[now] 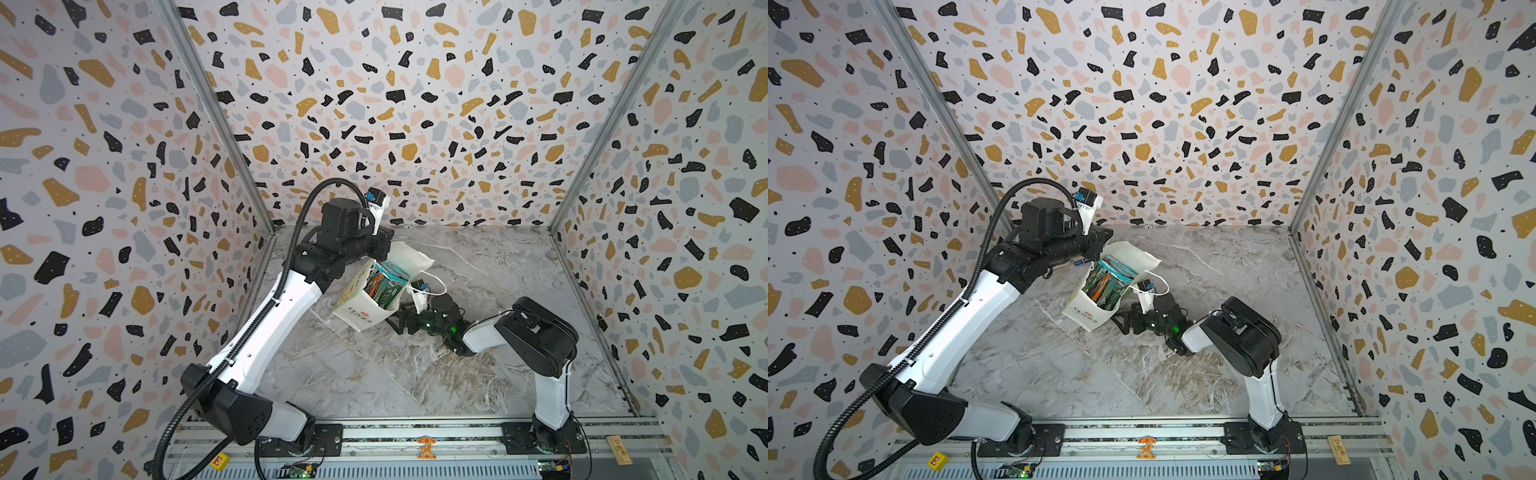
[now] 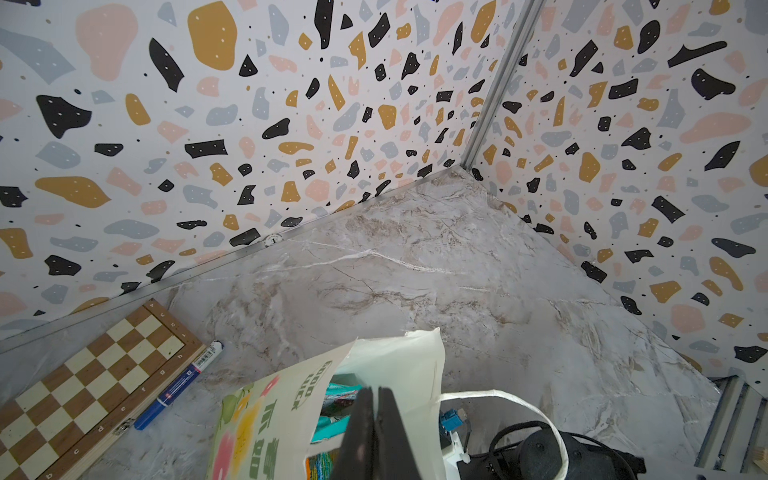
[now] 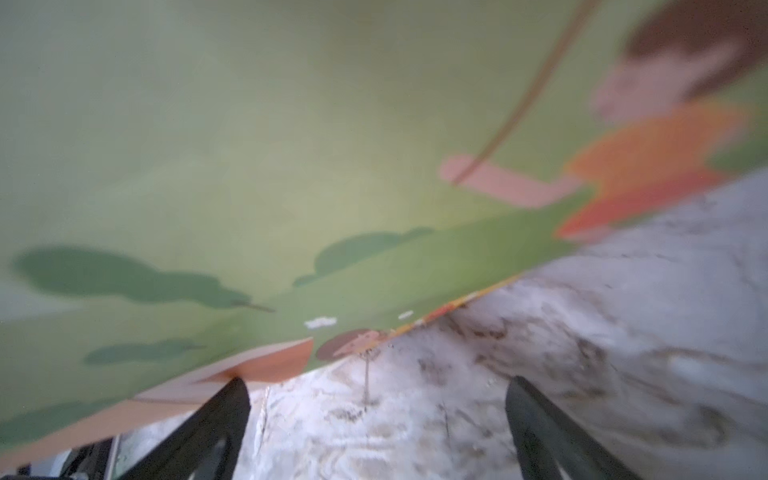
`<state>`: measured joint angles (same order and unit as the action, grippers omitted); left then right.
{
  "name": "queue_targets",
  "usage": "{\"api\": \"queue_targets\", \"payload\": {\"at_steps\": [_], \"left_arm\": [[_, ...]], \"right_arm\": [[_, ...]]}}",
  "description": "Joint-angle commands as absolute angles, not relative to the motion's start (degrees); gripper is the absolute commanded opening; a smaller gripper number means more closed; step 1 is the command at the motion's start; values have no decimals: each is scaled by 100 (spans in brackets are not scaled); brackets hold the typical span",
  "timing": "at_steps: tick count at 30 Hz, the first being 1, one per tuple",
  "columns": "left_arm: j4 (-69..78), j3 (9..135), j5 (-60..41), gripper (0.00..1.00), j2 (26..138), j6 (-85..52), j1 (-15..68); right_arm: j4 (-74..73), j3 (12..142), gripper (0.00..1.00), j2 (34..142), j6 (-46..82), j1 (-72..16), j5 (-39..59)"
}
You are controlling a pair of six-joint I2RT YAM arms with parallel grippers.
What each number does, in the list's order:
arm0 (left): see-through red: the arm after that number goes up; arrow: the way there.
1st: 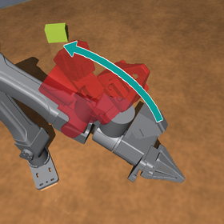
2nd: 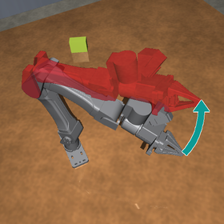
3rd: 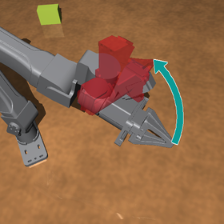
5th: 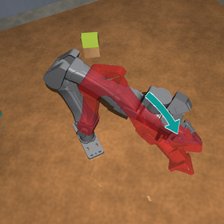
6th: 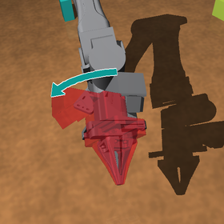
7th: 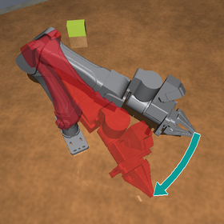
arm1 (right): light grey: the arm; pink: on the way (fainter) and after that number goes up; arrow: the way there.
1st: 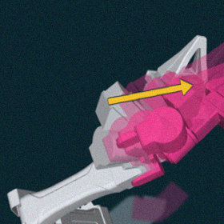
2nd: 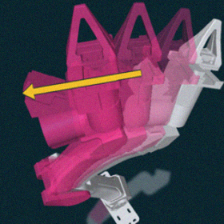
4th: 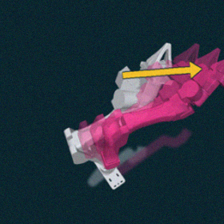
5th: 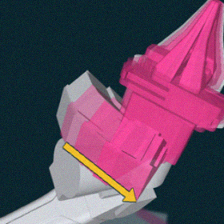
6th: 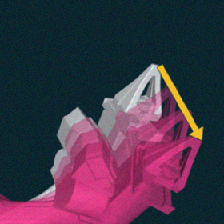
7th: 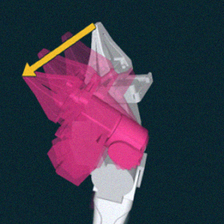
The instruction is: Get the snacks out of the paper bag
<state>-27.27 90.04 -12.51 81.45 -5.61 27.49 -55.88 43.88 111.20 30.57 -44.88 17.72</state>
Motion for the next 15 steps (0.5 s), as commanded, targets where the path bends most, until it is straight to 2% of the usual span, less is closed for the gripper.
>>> {"api": "queue_targets", "payload": {"at_steps": [1,8,15], "left_arm": [[-1823,8844,-1614,0,7837,-677,2795],[-1355,8228,-1891,0,7614,-992,2827],[-1223,8019,-2177,0,7611,-1190,3024]], "right_arm": [[-5158,3887,99,10446,2767,-4479,1269],[-4196,2852,100,9288,2696,-4144,322],[-2422,2718,99,8156,2920,-3606,-1248]]}}
